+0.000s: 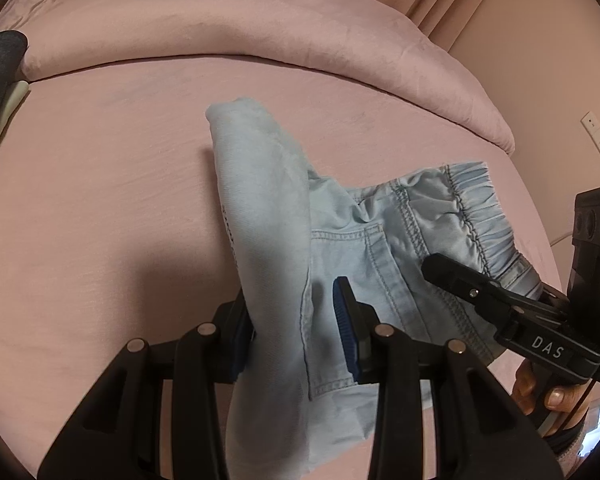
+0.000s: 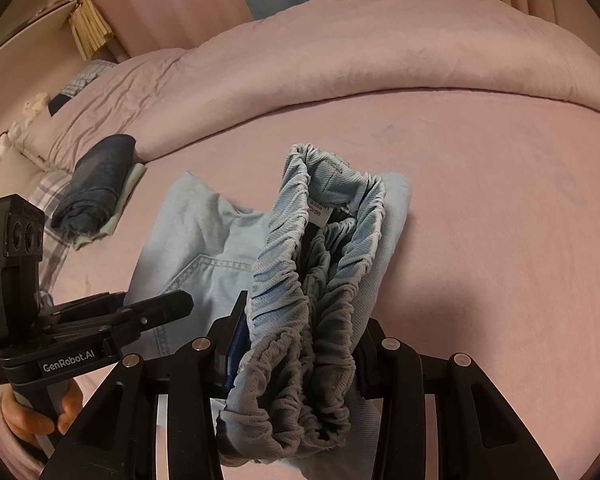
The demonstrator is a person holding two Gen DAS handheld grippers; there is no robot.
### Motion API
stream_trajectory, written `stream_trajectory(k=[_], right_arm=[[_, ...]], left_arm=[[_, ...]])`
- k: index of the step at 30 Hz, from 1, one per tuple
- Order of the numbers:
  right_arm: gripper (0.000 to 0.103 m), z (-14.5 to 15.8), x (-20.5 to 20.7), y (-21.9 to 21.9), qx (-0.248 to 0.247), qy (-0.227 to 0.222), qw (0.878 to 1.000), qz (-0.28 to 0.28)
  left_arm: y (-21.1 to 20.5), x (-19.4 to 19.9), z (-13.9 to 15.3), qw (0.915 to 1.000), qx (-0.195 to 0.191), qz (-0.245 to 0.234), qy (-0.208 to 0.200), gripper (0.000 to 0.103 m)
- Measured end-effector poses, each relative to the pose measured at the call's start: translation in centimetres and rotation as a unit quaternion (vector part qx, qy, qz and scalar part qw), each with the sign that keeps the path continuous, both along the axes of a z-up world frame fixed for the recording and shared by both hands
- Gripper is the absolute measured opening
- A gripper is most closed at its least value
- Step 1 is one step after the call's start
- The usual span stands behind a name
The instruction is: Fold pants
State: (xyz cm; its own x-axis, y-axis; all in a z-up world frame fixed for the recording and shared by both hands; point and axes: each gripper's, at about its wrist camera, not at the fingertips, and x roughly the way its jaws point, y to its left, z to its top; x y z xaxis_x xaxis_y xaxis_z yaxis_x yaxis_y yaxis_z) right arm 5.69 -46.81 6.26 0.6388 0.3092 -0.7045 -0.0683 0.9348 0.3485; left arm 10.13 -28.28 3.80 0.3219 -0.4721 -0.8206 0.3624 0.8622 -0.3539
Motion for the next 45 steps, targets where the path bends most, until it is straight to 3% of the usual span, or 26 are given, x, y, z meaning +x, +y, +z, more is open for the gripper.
stream_trajectory(k=[35, 45], right_arm=[[0.044, -1.1, 0.0, -1.7, -0.004, 0.020, 1.000, -0.015], [0.049, -1.5, 0.0, -2.3, -0.013, 0.024, 0.999, -0.023]], left_arm=[[1.0, -0.1, -1.0, 0.9987, 0.046, 0.020, 0.011, 0.039], [1.1, 0.0, -1.2, 0.9976, 0.064, 0.024, 0.012, 0.045]])
